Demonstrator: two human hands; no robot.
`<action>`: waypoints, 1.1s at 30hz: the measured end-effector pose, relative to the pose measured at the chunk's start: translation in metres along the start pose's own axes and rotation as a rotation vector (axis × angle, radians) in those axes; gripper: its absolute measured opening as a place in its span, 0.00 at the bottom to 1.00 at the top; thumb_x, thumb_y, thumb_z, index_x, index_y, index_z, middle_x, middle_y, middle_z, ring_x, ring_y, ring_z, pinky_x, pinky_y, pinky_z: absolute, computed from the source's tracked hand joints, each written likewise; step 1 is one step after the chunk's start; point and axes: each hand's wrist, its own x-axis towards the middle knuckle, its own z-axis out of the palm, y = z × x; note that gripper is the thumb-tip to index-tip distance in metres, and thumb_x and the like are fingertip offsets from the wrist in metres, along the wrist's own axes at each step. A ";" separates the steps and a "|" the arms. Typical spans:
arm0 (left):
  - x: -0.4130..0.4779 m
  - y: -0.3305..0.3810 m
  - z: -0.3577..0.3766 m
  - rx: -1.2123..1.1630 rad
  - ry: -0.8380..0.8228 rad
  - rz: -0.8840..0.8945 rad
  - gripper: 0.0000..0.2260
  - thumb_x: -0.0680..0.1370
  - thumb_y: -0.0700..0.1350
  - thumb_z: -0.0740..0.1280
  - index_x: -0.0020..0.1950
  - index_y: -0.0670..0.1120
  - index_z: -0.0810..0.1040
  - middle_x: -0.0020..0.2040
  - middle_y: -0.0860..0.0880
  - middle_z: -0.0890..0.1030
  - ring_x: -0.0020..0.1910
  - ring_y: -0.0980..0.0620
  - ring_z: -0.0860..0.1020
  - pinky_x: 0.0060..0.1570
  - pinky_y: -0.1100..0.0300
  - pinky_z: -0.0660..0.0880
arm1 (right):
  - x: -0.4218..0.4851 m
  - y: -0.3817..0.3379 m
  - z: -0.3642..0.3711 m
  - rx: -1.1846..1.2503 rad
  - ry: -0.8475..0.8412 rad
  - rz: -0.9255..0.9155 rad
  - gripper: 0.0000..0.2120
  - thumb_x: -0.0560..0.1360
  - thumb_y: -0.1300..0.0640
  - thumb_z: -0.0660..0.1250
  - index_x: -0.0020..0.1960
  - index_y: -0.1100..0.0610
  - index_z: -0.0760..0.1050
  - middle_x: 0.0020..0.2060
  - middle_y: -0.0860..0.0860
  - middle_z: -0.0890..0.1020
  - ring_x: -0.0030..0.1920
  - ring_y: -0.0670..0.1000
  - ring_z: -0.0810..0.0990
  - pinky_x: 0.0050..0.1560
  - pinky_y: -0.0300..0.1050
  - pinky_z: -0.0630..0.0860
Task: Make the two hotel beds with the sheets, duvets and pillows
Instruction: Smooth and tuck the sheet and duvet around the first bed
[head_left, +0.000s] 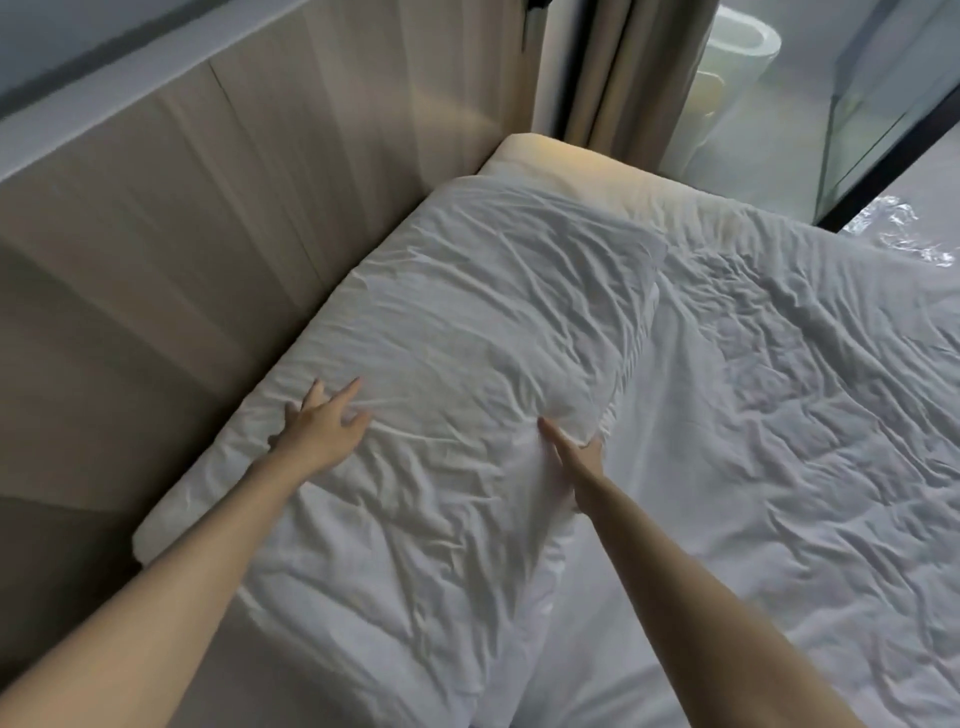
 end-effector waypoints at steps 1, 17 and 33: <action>0.003 0.002 0.009 -0.017 -0.025 0.010 0.26 0.79 0.64 0.54 0.76 0.64 0.53 0.80 0.46 0.44 0.78 0.40 0.44 0.73 0.38 0.52 | -0.001 -0.002 0.001 0.001 0.012 0.024 0.57 0.58 0.32 0.76 0.78 0.49 0.53 0.75 0.54 0.61 0.73 0.61 0.62 0.70 0.65 0.63; -0.028 0.077 0.058 0.029 -0.146 0.192 0.29 0.75 0.64 0.63 0.74 0.69 0.55 0.79 0.58 0.39 0.76 0.38 0.39 0.70 0.32 0.50 | -0.003 -0.035 -0.035 -0.165 0.136 -0.156 0.18 0.71 0.49 0.68 0.56 0.59 0.75 0.51 0.58 0.81 0.51 0.58 0.80 0.52 0.49 0.77; 0.101 0.033 0.032 -0.118 0.376 -0.056 0.30 0.75 0.69 0.59 0.75 0.62 0.58 0.78 0.45 0.53 0.75 0.40 0.52 0.71 0.37 0.49 | 0.037 -0.014 0.014 -0.121 0.264 -0.037 0.60 0.53 0.27 0.74 0.71 0.29 0.38 0.74 0.62 0.57 0.67 0.69 0.67 0.68 0.65 0.64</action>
